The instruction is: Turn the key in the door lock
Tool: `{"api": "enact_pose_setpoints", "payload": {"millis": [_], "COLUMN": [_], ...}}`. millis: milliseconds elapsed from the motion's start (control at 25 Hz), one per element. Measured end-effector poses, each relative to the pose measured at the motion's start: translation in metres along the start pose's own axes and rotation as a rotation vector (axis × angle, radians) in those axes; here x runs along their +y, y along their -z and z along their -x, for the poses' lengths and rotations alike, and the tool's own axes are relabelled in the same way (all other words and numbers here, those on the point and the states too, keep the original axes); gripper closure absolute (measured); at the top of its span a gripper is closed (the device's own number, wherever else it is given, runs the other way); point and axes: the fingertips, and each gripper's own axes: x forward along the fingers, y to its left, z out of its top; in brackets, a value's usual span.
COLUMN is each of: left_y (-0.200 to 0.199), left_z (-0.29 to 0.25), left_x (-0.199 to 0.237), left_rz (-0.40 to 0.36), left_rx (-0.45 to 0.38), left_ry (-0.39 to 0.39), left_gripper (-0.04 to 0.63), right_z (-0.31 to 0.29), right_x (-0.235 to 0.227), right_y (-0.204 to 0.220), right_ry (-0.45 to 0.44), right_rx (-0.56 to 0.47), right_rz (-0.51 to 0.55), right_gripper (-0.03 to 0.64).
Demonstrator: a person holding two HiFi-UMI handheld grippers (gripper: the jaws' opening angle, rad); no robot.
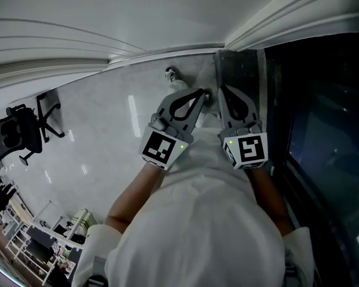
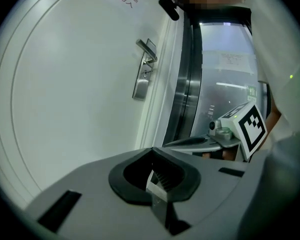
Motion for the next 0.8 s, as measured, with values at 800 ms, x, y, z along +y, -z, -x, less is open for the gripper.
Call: {"api": "enact_pose_setpoints", "payload": {"millis": [800], "left_y": [0.027], "left_z": [-0.014], "left_x": [-0.01], "left_rz": [0.076], "left_rx": [0.058], "left_ry": [-0.002], "left_gripper": [0.589], "right_z": [0.001], "right_x": [-0.017], "right_y": [0.011], "right_ry": [-0.029], "right_rx": [0.017], "right_rz": [-0.115], "right_gripper": [0.614]}}
